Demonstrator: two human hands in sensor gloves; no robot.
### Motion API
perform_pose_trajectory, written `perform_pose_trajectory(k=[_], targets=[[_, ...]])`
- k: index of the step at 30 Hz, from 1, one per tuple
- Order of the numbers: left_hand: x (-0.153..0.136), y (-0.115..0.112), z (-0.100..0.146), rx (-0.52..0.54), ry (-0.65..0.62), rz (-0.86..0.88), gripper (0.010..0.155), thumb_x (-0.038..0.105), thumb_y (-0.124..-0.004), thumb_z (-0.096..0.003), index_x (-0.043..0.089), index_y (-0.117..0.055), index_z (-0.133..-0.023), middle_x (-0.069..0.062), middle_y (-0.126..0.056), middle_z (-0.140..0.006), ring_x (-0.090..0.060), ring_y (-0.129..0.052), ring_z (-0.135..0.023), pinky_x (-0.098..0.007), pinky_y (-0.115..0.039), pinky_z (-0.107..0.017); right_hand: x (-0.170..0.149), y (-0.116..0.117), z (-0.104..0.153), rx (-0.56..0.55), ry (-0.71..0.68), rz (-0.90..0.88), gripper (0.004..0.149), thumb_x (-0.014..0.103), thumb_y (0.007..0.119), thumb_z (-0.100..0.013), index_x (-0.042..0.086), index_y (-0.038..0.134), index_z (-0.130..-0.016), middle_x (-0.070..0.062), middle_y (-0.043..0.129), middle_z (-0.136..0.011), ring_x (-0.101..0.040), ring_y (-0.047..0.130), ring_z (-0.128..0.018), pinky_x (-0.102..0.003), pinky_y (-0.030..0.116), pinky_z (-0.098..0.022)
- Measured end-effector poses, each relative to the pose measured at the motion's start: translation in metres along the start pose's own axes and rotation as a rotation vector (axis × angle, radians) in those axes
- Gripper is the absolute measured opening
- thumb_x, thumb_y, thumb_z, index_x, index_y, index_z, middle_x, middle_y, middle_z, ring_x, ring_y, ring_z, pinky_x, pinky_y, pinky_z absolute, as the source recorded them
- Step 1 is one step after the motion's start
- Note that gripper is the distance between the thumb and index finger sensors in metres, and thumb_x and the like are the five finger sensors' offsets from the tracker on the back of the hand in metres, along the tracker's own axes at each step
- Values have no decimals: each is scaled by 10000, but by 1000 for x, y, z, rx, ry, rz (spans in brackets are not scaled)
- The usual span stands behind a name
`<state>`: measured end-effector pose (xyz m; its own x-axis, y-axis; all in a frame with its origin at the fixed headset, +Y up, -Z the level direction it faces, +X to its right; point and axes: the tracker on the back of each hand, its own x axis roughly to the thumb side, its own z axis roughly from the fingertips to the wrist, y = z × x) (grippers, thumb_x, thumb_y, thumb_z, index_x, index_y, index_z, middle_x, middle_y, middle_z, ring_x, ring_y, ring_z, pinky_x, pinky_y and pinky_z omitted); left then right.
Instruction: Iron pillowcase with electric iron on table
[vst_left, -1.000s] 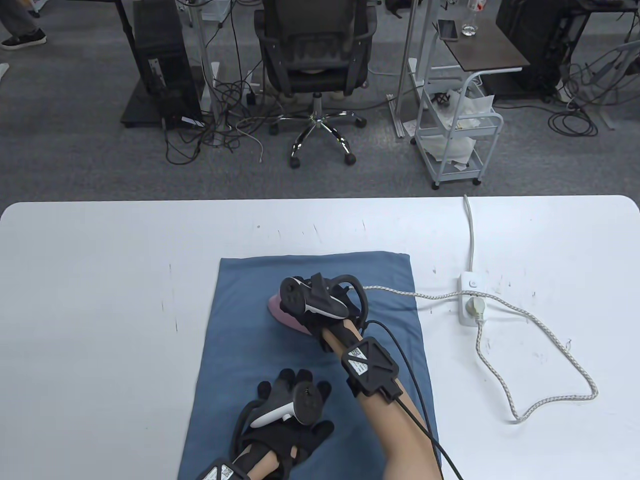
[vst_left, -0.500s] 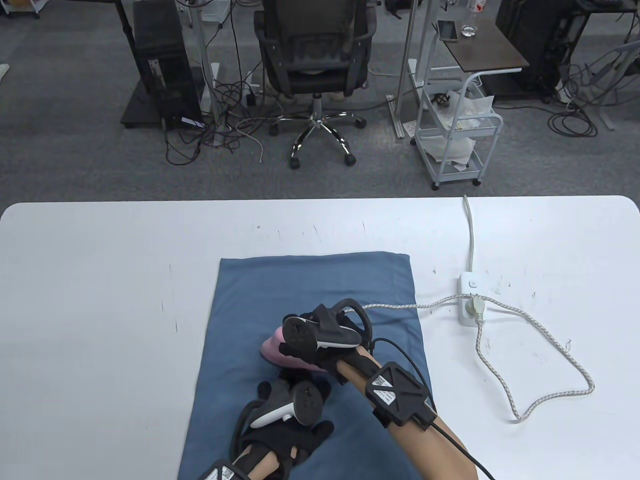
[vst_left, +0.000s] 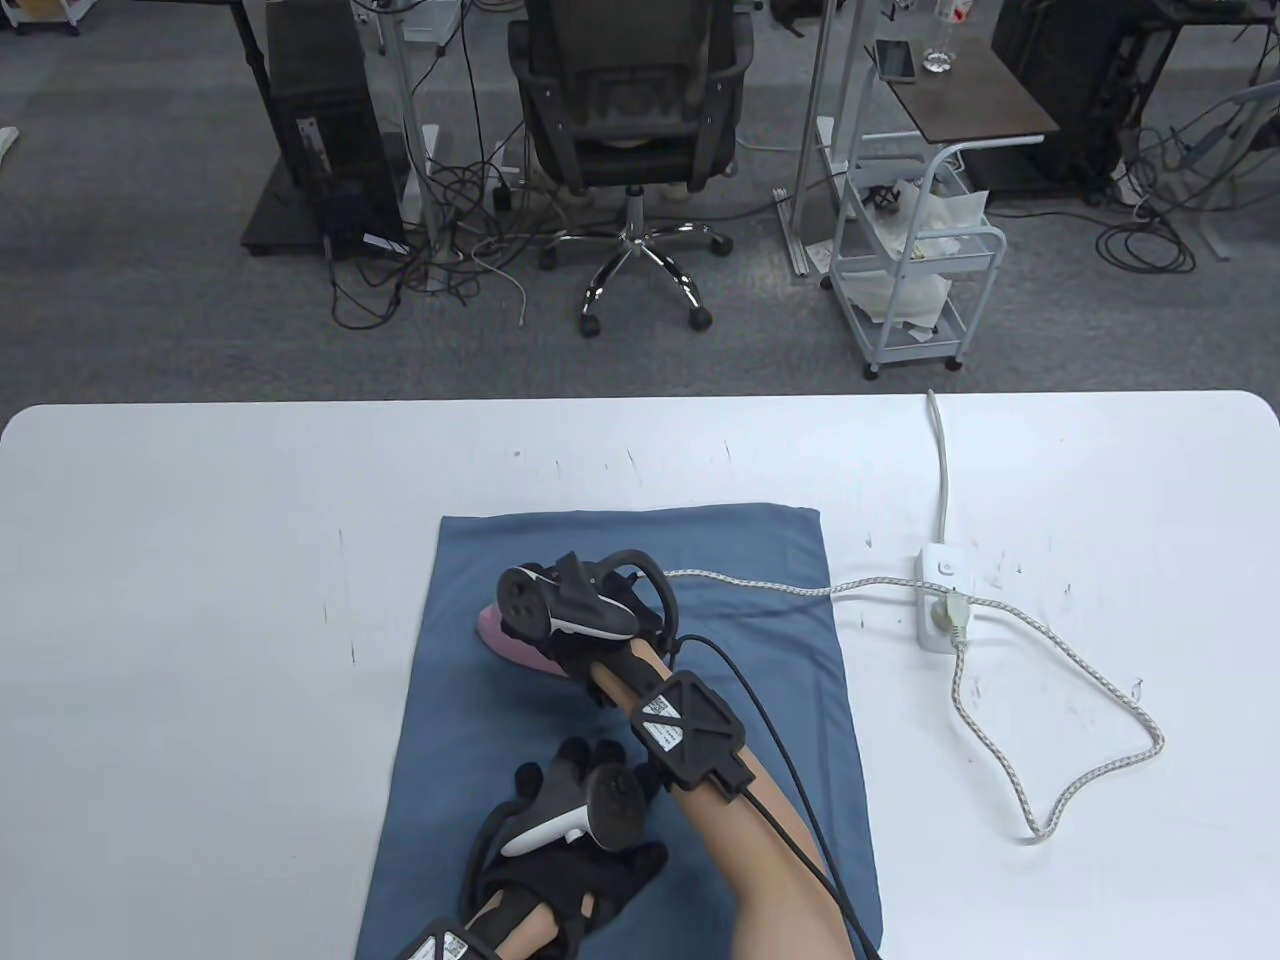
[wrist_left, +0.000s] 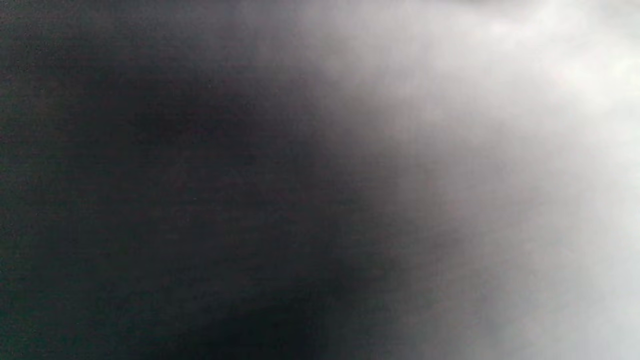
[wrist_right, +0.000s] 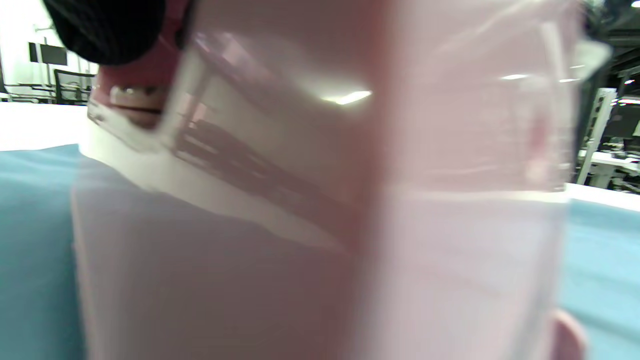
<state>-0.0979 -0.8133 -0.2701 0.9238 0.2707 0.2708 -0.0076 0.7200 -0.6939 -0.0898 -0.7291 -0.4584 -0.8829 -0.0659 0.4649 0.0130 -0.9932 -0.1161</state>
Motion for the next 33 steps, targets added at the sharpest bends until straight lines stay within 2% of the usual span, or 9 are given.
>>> perform_pose_trajectory(k=[4,7,15,23,27,29,33], targets=[[0,0,0,0,0,1,761,658,-358,-490,422,180,-974,8,359,-993,-362,364,-899,-696,146,-586,-4,0,4,-2,24,44,625,583,685,-449,172,713,-918,69,926,-456,-51,931,-245,-359,907,-379],[0,0,0,0,0,0,761,658,-358,-490,421,180,-974,8,358,-994,-363,363,-899,-696,146,-586,-18,0,14,10,64,60,626,585,676,-451,167,710,-916,68,929,-447,-44,932,-235,-354,914,-368],[0,0,0,1,0,1,760,657,-360,-490,422,177,-975,9,356,-995,-362,361,-901,-696,145,-587,-85,-1,65,12,248,213,649,583,637,-452,132,701,-915,55,942,-439,-37,947,-224,-360,928,-347],[0,0,0,0,1,0,760,657,-358,-490,420,177,-975,7,357,-994,-364,361,-900,-697,145,-586,-158,-2,119,52,451,236,657,575,632,-453,122,691,-925,38,943,-458,-57,953,-244,-384,920,-365],[0,0,-1,0,0,0,761,657,-359,-490,421,178,-974,7,357,-994,-364,361,-900,-697,144,-586,-180,-6,131,73,513,193,651,579,646,-452,144,690,-934,49,945,-475,-59,957,-265,-382,915,-391],[0,0,-1,0,0,0,759,657,-359,-489,422,176,-974,8,357,-994,-364,361,-900,-697,145,-585,-182,-9,137,63,510,99,640,571,683,-448,152,702,-932,45,948,-479,-73,958,-273,-391,906,-407],[0,0,-1,0,-1,0,761,657,-360,-490,420,177,-974,6,356,-994,-364,360,-899,-697,144,-585,-160,-20,160,6,366,43,637,570,683,-450,154,701,-932,49,946,-478,-71,957,-271,-387,908,-407]])
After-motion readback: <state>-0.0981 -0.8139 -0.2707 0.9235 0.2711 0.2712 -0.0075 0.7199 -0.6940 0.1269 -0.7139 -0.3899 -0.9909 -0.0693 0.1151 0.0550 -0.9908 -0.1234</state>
